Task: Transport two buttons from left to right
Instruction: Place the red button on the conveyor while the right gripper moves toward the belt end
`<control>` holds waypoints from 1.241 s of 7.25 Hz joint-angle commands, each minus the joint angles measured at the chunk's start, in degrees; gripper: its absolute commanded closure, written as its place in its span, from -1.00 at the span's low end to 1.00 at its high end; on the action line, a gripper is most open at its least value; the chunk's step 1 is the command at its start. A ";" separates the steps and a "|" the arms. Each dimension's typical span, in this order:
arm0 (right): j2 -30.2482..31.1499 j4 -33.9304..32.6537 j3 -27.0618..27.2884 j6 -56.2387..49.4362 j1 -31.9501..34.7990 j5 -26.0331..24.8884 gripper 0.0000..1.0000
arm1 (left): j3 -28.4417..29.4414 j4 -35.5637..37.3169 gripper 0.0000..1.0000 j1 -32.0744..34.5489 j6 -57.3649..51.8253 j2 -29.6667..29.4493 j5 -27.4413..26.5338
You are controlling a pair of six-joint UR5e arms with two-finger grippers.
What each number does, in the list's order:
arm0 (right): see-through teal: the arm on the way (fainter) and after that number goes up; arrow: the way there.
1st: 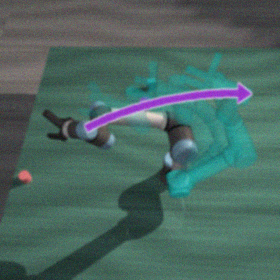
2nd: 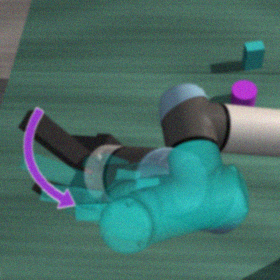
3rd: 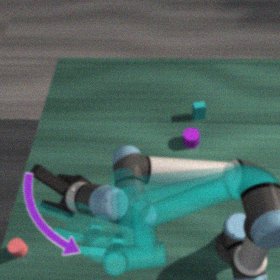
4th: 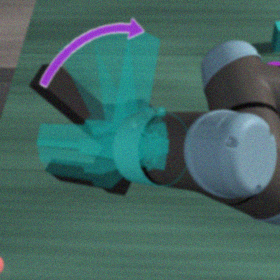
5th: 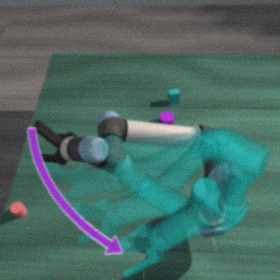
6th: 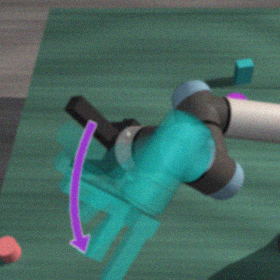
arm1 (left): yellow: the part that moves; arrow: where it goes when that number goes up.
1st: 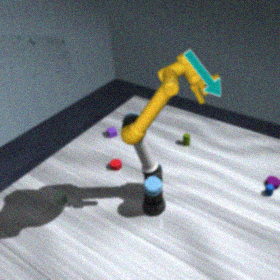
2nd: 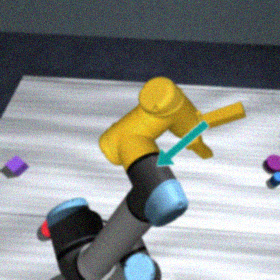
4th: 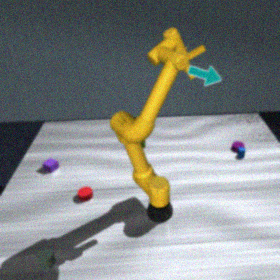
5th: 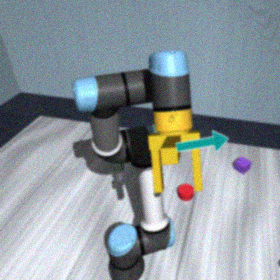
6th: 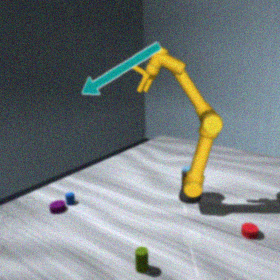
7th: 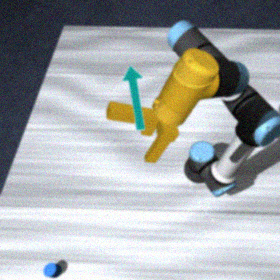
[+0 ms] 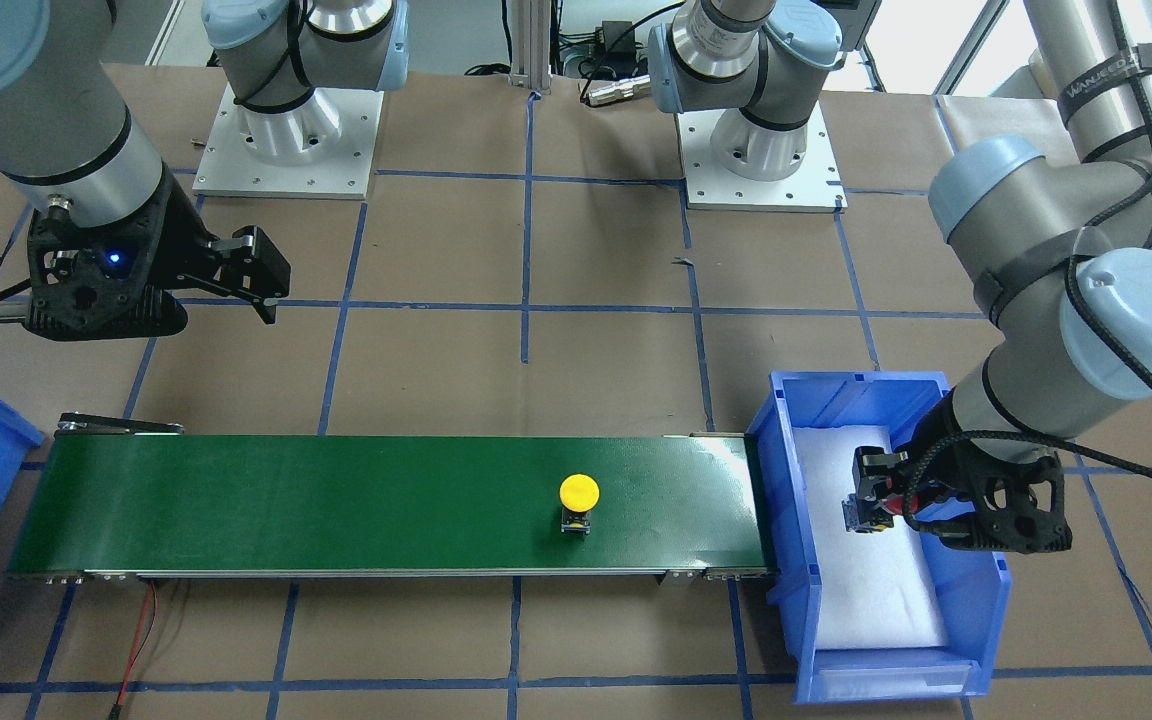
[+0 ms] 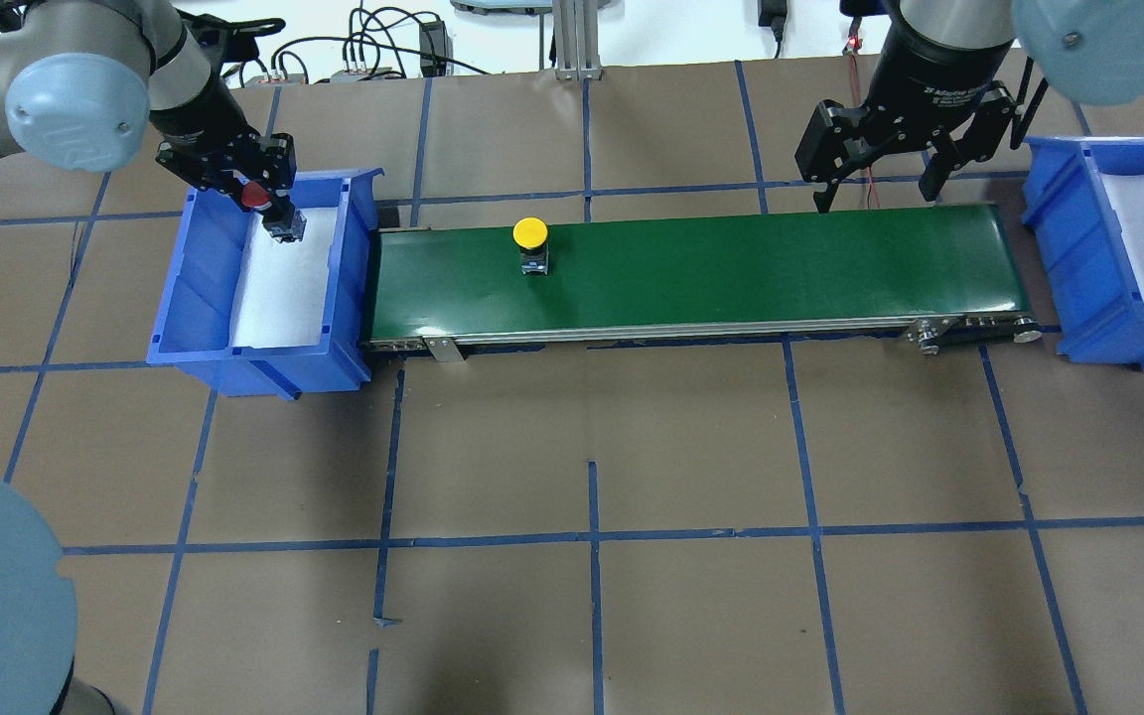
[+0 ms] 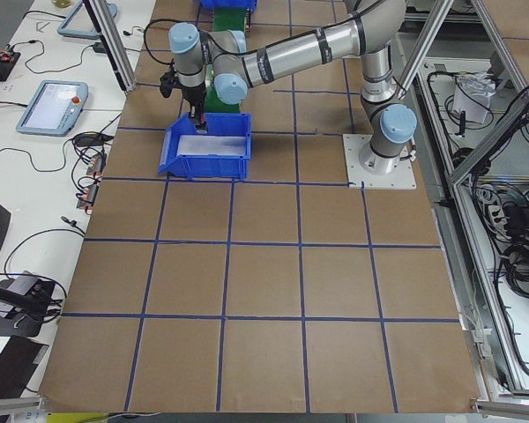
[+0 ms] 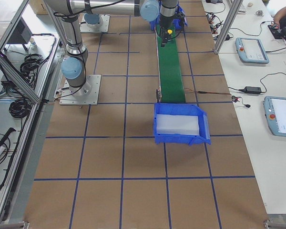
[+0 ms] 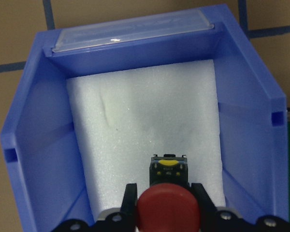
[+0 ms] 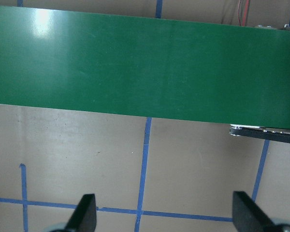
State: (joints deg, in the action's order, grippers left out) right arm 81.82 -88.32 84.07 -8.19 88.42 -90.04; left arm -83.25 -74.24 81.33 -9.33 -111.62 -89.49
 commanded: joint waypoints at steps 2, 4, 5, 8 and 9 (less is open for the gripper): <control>0.18 -0.01 0.30 -2.54 -0.26 -0.23 -1.00 | 0.20 -4.32 0.27 7.25 14.05 4.13 -2.96; 0.10 -0.01 0.30 -2.54 -0.52 -0.32 -1.00 | -0.07 0.37 0.27 13.13 20.40 0.64 -3.05; 0.10 -0.01 0.39 -2.62 -0.52 -0.75 -1.00 | -0.50 2.68 0.27 15.07 20.41 -1.82 -4.97; 0.01 -0.01 0.39 -2.54 -0.61 -1.63 -1.00 | -0.87 7.77 0.27 15.97 19.62 -5.25 -6.31; 0.01 -0.01 0.39 -2.89 -1.57 -1.55 -1.00 | -1.30 8.49 0.22 16.14 19.79 -6.06 -6.48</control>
State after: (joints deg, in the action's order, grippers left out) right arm 81.86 -88.33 84.46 -10.80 87.61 -91.57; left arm -84.37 -67.31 97.28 10.39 -116.18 -95.79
